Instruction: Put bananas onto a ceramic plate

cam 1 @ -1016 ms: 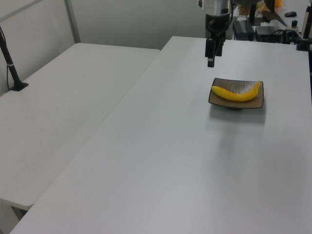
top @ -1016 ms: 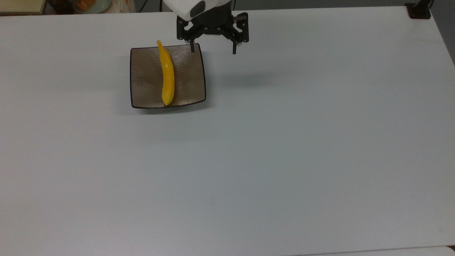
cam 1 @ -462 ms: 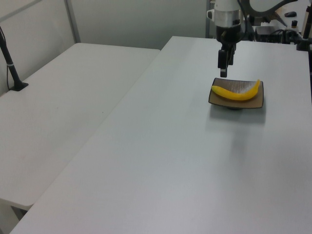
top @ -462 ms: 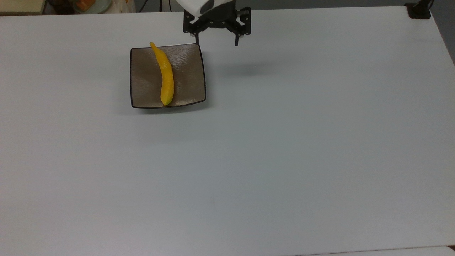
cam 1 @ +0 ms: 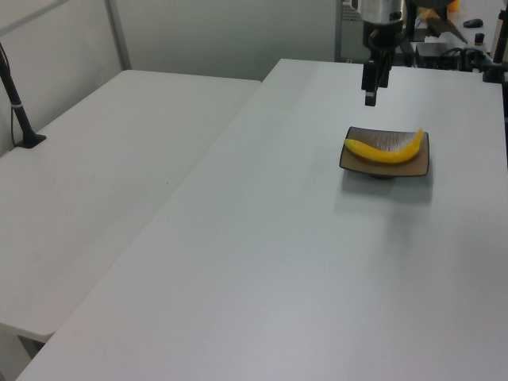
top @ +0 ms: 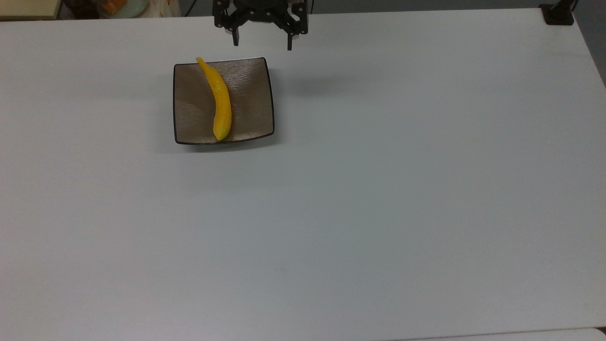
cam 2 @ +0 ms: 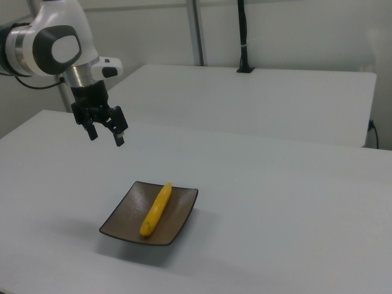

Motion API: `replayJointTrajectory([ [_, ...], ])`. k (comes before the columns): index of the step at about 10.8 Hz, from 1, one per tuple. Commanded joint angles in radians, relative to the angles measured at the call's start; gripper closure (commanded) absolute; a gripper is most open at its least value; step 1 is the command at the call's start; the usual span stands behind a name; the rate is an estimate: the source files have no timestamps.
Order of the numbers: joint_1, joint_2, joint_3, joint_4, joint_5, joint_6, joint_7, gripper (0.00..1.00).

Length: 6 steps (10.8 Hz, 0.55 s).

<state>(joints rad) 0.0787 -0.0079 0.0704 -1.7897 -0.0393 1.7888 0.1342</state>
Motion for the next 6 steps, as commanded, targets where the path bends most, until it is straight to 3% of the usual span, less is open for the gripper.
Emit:
replayJointTrajectory([
  [1, 0.015, -0.026, -0.062, -0.028, -0.028, 0.003, -0.076, 0.00],
  [6, 0.012, -0.007, -0.066, -0.020, -0.028, 0.017, -0.074, 0.00],
])
